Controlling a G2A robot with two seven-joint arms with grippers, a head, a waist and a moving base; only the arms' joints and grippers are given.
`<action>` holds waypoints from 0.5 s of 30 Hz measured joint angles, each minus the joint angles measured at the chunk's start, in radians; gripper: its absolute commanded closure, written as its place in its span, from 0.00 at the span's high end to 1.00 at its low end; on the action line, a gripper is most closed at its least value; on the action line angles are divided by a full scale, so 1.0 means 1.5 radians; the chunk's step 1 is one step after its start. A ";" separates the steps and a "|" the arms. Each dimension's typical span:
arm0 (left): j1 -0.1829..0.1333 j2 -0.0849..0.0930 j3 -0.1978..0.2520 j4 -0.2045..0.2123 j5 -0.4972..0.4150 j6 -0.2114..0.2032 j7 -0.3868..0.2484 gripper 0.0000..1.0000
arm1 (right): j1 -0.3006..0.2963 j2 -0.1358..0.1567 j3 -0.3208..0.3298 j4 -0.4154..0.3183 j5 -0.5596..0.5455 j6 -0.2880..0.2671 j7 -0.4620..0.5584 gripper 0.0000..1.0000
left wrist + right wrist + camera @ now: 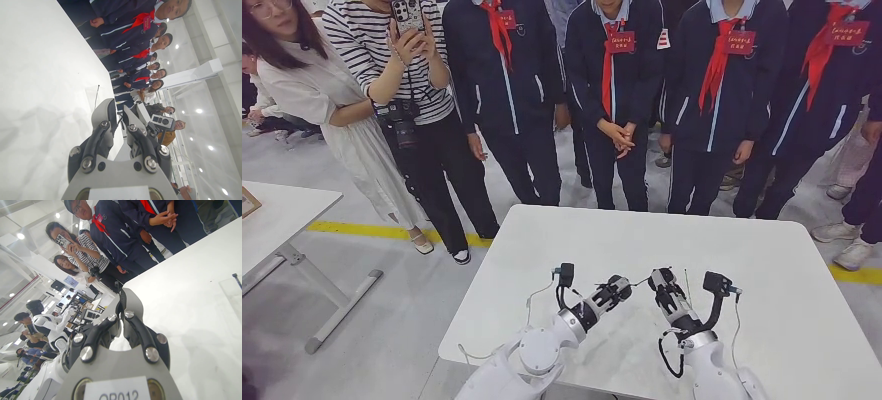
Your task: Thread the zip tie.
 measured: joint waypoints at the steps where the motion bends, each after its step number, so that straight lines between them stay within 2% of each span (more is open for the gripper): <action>1: -0.001 0.000 0.001 0.001 0.000 0.001 -0.001 0.03 | 0.000 0.000 0.000 0.000 0.000 0.000 -0.001 0.00; 4: -0.002 -0.001 0.002 0.004 -0.002 0.002 -0.004 0.05 | 0.000 0.000 0.000 0.001 0.001 0.001 -0.003 0.00; 6: -0.002 -0.001 0.003 0.005 -0.004 0.002 -0.006 0.00 | 0.000 -0.001 0.000 0.001 0.000 0.002 -0.004 0.00; 15: -0.002 -0.002 0.002 0.004 -0.002 -0.010 -0.006 0.00 | 0.004 -0.002 -0.003 0.008 0.002 -0.001 0.000 0.00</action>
